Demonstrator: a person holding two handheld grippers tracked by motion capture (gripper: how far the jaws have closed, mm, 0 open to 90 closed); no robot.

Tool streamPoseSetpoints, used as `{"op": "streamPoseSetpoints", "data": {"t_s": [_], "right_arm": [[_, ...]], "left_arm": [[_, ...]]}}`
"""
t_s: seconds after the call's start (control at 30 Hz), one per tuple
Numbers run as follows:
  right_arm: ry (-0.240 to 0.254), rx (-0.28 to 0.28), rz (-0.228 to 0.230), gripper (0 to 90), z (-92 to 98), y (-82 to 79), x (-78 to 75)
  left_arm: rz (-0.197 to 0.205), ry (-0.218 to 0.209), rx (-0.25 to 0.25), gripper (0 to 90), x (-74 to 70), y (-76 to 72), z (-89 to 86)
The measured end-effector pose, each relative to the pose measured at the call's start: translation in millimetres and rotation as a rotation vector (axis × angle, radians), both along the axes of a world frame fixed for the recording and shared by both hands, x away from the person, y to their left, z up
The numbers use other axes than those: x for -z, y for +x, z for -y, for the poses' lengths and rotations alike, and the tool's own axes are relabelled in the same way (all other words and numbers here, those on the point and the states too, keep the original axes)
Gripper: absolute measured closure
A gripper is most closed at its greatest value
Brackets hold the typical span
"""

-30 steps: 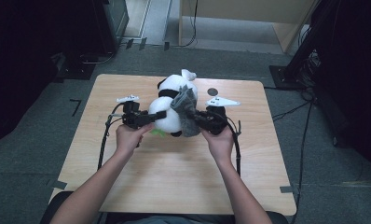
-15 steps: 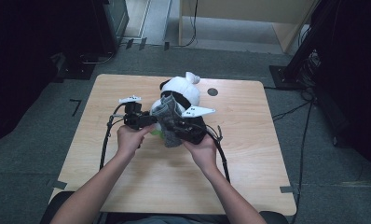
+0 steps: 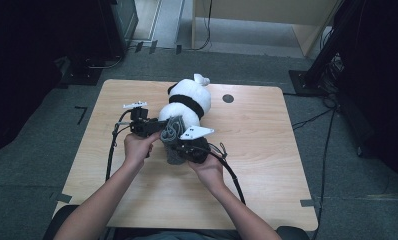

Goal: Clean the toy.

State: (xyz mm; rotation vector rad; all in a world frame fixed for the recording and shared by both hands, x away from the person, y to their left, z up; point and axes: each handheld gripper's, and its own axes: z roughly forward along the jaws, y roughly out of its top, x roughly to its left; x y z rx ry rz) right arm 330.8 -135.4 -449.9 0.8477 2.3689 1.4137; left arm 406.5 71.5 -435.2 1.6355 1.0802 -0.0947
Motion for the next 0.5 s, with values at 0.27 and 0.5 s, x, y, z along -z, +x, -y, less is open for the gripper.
{"op": "streamPoseSetpoints", "data": {"t_s": [0.27, 0.5], "right_arm": [[-0.030, 0.035, 0.001, 80.6, 1.5, 6.6, 20.4], [-0.059, 0.049, -0.001, 80.6, 8.1, 13.9, 26.4]], "left_arm": [[0.024, -0.030, 0.009, 45.7, -5.9, -1.4, -0.9], [0.003, -0.062, 0.007, 45.7, -5.4, 0.5, -4.9]]}}
